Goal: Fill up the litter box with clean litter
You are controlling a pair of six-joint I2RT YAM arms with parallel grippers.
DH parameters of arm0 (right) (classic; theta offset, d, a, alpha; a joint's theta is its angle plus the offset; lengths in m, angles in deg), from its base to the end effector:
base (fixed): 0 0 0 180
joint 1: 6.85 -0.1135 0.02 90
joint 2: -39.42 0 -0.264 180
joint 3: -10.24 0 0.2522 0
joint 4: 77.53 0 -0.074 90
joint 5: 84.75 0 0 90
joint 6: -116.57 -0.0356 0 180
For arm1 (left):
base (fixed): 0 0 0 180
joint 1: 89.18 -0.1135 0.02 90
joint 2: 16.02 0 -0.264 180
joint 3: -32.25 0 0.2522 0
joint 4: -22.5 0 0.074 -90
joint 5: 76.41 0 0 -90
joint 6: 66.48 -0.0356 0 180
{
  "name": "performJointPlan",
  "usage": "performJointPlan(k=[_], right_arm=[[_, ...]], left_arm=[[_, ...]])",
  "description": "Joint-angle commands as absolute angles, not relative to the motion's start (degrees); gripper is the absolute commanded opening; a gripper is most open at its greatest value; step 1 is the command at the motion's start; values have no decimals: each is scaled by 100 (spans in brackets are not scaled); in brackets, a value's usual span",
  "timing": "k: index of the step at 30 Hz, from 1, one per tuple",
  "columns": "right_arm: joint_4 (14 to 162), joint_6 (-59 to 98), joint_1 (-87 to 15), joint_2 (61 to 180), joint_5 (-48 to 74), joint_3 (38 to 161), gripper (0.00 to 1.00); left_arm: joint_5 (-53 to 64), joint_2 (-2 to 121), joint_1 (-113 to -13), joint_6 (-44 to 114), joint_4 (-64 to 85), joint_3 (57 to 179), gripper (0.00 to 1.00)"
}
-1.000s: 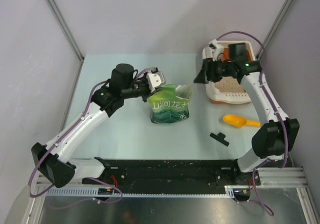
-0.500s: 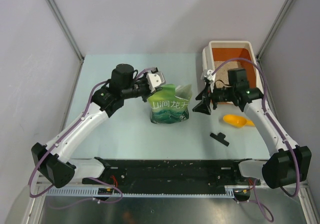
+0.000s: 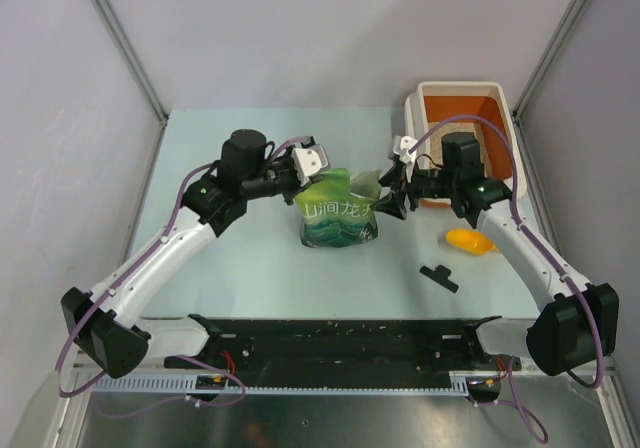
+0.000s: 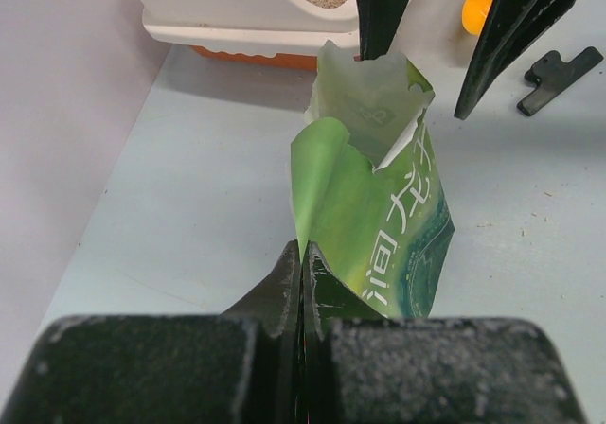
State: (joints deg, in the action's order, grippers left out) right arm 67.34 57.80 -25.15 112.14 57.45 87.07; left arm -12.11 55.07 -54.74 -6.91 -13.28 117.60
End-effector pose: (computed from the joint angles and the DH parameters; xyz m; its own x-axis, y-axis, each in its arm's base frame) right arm 0.2525 0.1131 0.3343 0.0147 -0.3298 -0.9439 -0.9680 0.2319 -0.0961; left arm 0.2202 -0.1697 0.3865 0.1658 0.4397 -0.8827 0.8795 0.3390 0.3340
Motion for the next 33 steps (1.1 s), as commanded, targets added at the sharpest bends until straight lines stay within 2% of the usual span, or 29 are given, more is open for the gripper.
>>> performJointPlan(k=[1, 17, 25, 27, 31, 32, 33], right_arm=[[7384, 5584, -2653, 11298, 5587, 8640, 64], [7948, 4890, -2706, 11579, 5464, 8482, 57], [8089, 4776, -2706, 11658, 5640, 8447, 34], [8080, 4776, -2689, 11702, 5693, 8447, 28], [8194, 4635, -2610, 11755, 5754, 8447, 23], [8212, 4591, -2601, 11755, 5763, 8447, 22], [8238, 4539, -2592, 11764, 5772, 8447, 17]], left_arm=[[-1181, 5104, -5525, -741, -840, 11799, 0], [-1172, 5157, -5517, -759, -840, 11773, 0], [-1199, 5271, -5517, -671, -831, 11904, 0], [-1190, 5324, -5517, -575, -849, 11983, 10], [-1304, 5385, -5517, -522, -840, 12404, 25], [-1357, 5412, -5517, -487, -840, 12527, 33], [-1383, 5464, -5517, -399, -840, 12676, 36]])
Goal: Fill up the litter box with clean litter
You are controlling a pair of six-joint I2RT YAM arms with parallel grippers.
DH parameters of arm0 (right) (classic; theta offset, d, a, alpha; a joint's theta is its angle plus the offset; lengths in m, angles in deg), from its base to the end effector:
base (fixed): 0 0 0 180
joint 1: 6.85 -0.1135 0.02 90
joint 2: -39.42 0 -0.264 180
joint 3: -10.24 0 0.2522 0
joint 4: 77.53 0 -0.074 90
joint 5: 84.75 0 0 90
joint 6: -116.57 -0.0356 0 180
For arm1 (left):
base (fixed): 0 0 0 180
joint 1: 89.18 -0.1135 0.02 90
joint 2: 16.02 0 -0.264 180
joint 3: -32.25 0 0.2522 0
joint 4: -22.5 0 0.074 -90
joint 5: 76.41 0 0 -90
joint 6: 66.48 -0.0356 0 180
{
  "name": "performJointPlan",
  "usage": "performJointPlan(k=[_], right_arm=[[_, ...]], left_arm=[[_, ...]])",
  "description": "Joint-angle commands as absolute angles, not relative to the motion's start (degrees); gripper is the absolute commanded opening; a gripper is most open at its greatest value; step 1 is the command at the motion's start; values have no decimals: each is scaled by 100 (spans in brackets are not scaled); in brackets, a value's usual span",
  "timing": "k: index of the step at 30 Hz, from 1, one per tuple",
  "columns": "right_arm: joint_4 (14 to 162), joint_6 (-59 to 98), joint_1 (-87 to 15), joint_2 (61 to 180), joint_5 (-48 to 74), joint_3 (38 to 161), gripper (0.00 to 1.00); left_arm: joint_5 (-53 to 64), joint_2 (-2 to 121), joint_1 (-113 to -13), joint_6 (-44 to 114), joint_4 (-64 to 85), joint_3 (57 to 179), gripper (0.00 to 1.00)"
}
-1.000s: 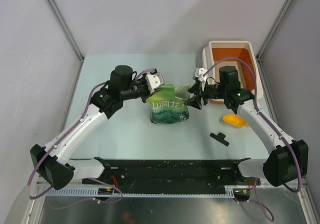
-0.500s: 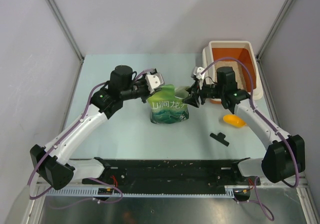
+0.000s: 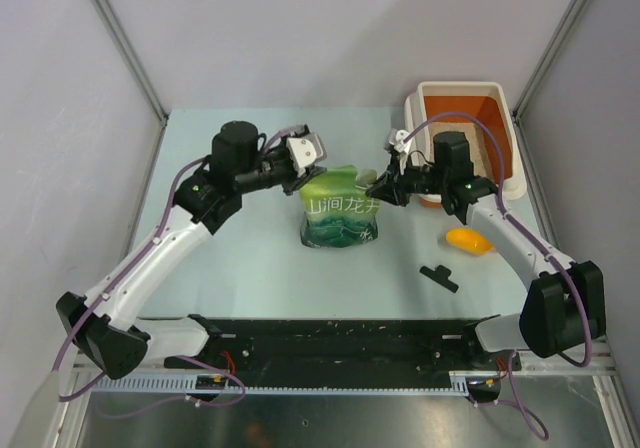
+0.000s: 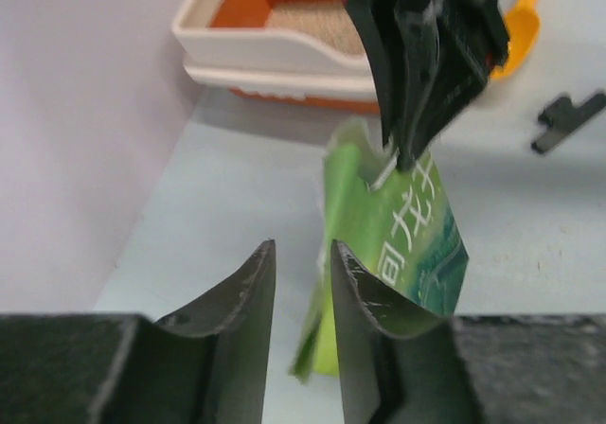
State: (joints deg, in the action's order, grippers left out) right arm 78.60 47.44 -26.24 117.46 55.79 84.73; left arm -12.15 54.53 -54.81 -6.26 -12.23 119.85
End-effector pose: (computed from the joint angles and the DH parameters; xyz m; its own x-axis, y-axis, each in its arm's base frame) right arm 0.2765 0.1264 0.3117 -0.1004 -0.2754 -0.9561 -0.9559 0.2931 0.0160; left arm 0.2177 -0.1676 0.4042 0.2046 0.4021 -0.8925 0.8623 0.3574 0.3587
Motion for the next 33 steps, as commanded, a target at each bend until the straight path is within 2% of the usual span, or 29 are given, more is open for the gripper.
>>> performJointPlan(k=[1, 5, 10, 12, 15, 18, 22, 26, 33], right_arm=[[8247, 4521, -2592, 11790, 5772, 8447, 15], [8256, 4468, -2574, 11860, 5693, 8456, 9], [8291, 4424, -2486, 11922, 5535, 8482, 7], [8265, 4511, -2443, 11940, 5613, 8491, 6], [8133, 4810, -2364, 11940, 5850, 8491, 6], [8185, 4636, -2284, 11922, 6035, 8491, 6], [8273, 4442, -2240, 11834, 5966, 8491, 6], [8317, 4327, -2179, 11834, 5904, 8499, 8], [8160, 4388, -2038, 11764, 5746, 8499, 13]], left_arm=[[-1401, 5560, -5525, -355, -840, 12982, 39], [-1497, 6009, -5753, -284, -840, 13451, 43], [-2103, 6957, -6517, 339, -787, 13994, 42], [-2314, 7581, -6711, 235, -787, 14154, 40], [-2578, 8433, -6721, 93, -796, 14531, 30], [-3043, 9267, -6712, 714, -796, 15207, 19], [-3501, 9543, -6607, 701, -788, 15280, 6], [-4176, 9665, -6422, 595, -796, 15007, 1], [-4653, 9657, -6018, 630, -796, 14700, 1]])
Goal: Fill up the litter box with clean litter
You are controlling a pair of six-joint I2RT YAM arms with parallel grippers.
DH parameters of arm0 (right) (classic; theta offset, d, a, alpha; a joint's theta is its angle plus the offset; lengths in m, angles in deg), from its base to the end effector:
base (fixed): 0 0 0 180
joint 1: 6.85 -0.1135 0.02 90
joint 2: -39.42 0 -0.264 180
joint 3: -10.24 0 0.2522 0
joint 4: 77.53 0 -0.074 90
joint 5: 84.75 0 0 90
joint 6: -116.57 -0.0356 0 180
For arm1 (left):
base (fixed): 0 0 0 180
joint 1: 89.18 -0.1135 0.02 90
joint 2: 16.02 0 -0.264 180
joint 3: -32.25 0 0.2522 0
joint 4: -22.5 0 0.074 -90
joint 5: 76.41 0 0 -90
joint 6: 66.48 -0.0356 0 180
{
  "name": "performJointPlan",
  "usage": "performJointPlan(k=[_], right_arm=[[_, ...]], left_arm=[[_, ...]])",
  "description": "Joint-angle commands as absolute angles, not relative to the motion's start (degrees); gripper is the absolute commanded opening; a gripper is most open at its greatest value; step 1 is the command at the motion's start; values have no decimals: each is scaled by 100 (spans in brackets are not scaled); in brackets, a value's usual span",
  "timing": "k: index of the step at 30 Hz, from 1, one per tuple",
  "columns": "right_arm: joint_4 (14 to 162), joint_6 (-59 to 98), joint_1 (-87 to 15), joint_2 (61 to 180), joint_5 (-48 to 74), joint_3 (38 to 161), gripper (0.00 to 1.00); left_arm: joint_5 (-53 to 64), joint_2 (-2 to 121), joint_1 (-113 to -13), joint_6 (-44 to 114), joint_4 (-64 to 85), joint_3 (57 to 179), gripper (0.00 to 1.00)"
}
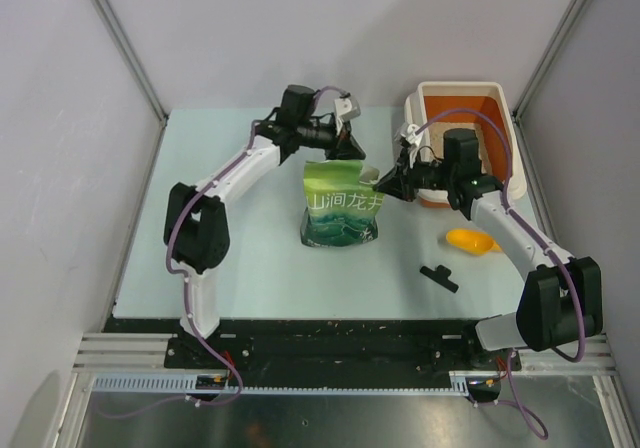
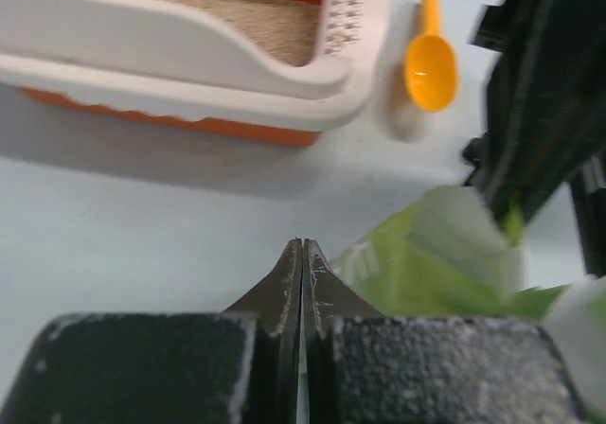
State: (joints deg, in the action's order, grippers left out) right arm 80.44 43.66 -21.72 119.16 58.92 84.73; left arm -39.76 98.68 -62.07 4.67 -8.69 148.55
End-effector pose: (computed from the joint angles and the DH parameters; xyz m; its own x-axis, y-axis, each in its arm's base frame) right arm 0.2909 0.1069 0.3066 -0.1754 -0.2267 -0.9580 -0.9370 0.3371 0.0918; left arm 0.4011 -0.2374 0.3134 -0.1274 0.2819 -0.9509 0.9871 0.1293 -0.0940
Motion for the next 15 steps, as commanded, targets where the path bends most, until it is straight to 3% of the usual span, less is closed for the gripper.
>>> performJointPlan(k=[1, 7, 15], right_arm=[[8133, 4476, -2038, 11773, 5746, 8491, 14], [8071, 4670, -2073, 11860, 5719, 8491, 21], [8378, 4565, -1924, 11948, 5763, 8491, 53]], left_arm=[[-4671, 9640, -6009, 656, -796, 14612, 1], [-4688, 9367, -6009, 560, -796, 14217, 0], [-4873, 9156, -6026, 753, -796, 13909, 0]])
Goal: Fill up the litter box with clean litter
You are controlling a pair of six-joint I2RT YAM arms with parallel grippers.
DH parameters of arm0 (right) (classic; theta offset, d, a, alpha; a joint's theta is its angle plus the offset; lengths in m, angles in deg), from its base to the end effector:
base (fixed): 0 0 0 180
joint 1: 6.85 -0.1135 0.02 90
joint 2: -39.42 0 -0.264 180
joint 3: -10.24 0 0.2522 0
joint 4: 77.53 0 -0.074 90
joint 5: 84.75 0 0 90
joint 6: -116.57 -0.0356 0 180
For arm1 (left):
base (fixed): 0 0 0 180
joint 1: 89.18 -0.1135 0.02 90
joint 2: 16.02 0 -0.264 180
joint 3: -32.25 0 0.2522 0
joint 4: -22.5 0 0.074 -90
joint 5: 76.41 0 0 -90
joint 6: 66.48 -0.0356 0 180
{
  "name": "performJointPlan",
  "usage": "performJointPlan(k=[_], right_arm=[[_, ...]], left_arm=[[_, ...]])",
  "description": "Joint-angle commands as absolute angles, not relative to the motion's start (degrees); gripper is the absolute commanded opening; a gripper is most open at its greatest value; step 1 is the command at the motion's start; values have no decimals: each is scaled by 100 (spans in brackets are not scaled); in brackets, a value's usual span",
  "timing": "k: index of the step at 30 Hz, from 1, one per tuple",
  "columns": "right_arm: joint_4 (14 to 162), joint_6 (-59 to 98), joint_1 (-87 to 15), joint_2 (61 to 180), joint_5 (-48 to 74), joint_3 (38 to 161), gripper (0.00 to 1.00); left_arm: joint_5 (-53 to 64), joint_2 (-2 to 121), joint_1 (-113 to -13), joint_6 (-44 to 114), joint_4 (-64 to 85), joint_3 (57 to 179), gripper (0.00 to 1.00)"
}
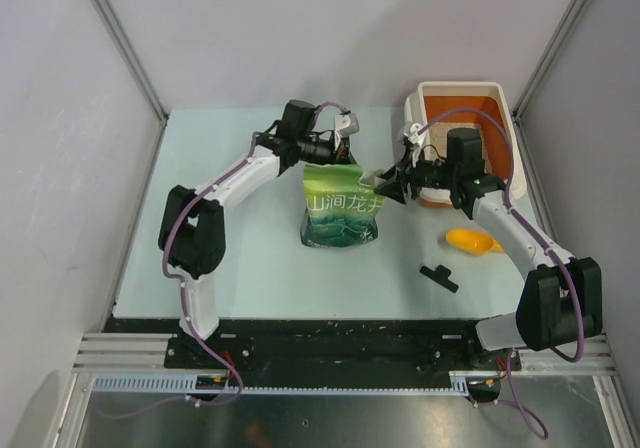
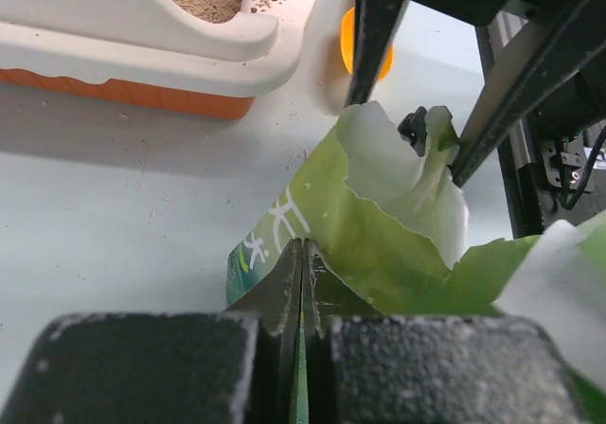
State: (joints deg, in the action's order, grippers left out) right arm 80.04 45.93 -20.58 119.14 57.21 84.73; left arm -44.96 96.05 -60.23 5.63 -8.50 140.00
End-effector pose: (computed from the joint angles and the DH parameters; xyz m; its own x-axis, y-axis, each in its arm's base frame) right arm 0.2935 0.1006 0.3057 -0.1523 -0.2475 -0.9568 -0.9268 0.3720 0.0513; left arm 0.3758 -0.2426 0.2856 -0.2167 0.3031 -0.9280 0.9754 0.0279 -0.2187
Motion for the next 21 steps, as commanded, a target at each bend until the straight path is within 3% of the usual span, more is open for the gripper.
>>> performJointPlan(k=[1, 14, 21], right_arm=[[8413, 4539, -1898, 11975, 5911, 8491, 56], [9353, 4038, -1906, 12528, 6483, 8482, 63], [10303, 2974, -1915, 12897, 7493, 8482, 64]], left_arm=[[-4882, 9139, -6035, 770, -796, 13891, 0], [-4926, 9287, -6193, 1095, -787, 14014, 0], [-4864, 9314, -6246, 1341, -796, 14067, 0]])
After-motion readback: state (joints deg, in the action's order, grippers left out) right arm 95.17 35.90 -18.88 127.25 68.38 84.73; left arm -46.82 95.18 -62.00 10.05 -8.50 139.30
